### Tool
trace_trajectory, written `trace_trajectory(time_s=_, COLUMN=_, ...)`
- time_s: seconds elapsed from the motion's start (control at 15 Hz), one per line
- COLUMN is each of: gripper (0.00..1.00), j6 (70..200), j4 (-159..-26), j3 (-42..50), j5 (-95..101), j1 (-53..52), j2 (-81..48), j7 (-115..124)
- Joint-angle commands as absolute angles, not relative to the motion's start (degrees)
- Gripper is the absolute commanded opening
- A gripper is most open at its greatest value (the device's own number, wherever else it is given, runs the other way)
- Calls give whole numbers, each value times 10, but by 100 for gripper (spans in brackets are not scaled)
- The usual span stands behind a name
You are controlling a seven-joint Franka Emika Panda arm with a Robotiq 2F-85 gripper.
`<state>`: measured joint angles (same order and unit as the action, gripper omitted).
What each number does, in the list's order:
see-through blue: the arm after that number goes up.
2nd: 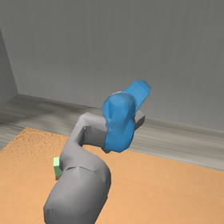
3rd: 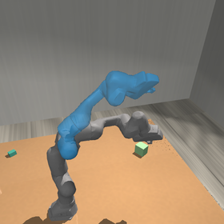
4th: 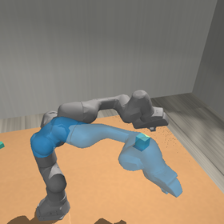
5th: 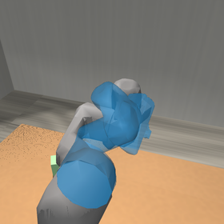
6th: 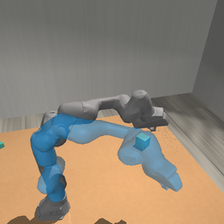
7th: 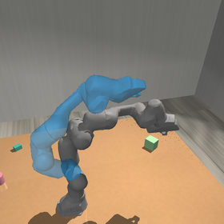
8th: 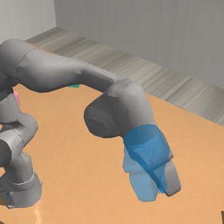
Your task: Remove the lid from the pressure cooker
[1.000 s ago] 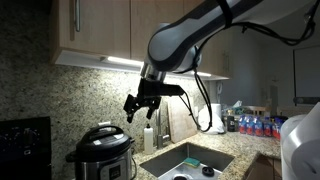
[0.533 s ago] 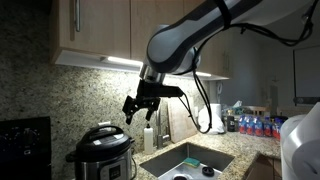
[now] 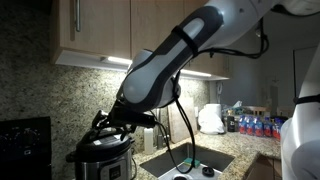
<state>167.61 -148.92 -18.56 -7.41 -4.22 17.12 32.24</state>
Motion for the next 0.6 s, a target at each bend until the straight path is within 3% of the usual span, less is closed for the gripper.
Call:
trace_trajectory(time_s=0.0, gripper=100, j6=1757, j4=-1447, j3=-227, j5=-77, j1=-9, j2=77, j7=428)
trace_trajectory(time_s=0.53, gripper=100, j6=1984, j4=-1482, j3=-241, j5=-147, j1=-45, j2=48, j7=548)
